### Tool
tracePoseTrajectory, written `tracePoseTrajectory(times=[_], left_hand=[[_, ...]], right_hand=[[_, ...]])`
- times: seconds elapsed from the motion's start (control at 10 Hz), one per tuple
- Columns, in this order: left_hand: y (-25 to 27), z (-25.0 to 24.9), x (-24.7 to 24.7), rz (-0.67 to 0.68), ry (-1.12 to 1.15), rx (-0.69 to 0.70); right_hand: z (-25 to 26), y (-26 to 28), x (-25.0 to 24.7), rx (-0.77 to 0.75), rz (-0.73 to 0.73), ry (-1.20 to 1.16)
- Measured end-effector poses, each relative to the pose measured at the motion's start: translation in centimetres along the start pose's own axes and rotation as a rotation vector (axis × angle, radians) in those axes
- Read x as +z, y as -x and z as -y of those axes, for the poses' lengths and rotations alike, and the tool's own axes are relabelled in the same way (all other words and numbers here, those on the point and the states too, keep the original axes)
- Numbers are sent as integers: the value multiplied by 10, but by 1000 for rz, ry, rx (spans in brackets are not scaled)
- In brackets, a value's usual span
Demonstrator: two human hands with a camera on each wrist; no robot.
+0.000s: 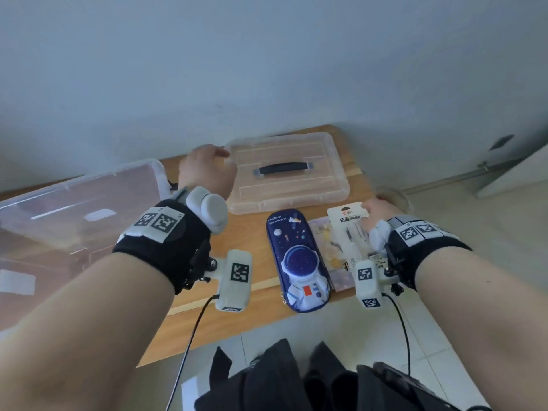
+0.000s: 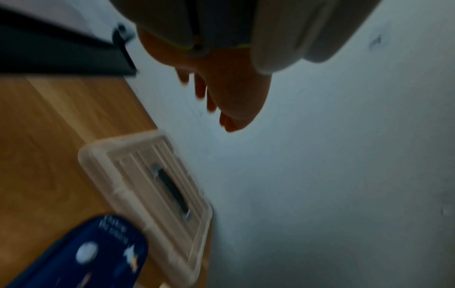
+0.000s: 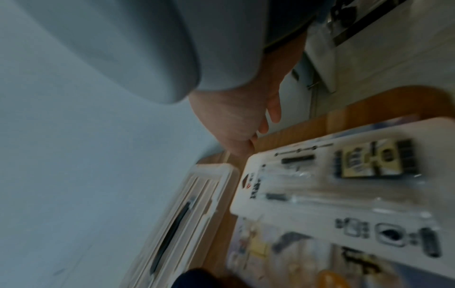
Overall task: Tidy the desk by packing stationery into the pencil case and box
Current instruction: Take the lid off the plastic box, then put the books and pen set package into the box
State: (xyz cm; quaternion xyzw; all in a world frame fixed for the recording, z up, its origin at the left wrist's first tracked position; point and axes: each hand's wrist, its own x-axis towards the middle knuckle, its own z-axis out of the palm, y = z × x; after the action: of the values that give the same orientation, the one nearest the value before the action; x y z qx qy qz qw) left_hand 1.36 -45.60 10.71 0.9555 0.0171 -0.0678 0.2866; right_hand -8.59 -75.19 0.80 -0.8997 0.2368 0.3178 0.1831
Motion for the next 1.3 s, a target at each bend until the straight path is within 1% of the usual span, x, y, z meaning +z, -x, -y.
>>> tracePoseTrajectory(times=[0.1,0.2,0.3,0.4,0.5,0.6,0.7,0.8,0.9,1.0,1.1,1.2,1.3], left_hand=[[17,2,21,299,16,47],[26,10,39,462,7,9],[34,29,57,549,141,-153],[38,42,65,604,198,-241],[39,50,69,603,268,-321],[33,54,61,564,360,-383],[28,58,58,547,391,-408],[25,58,56,518,409,-415],[23,59,54,606,506,-476],[25,56,53,591,511,-476],[27,46,46,579,469,-432],[25,34,38,558,437,-386],[25,15,21,522,413,-313]], right_hand=[[-1,-8,23,43,68,-19],[7,-7,36,66,83,4],[30,-3,44,61,98,-23],[53,-3,54,64,21,-112],[71,1,60,66,60,-78],[96,-4,61,66,78,-29],[95,-4,68,71,22,-149],[82,2,68,59,-48,-419],[77,10,63,55,-62,-444],[71,18,60,65,-36,-452],[63,25,47,98,-1,-528],[58,28,31,82,37,-577],[60,43,-1,37,25,-536]])
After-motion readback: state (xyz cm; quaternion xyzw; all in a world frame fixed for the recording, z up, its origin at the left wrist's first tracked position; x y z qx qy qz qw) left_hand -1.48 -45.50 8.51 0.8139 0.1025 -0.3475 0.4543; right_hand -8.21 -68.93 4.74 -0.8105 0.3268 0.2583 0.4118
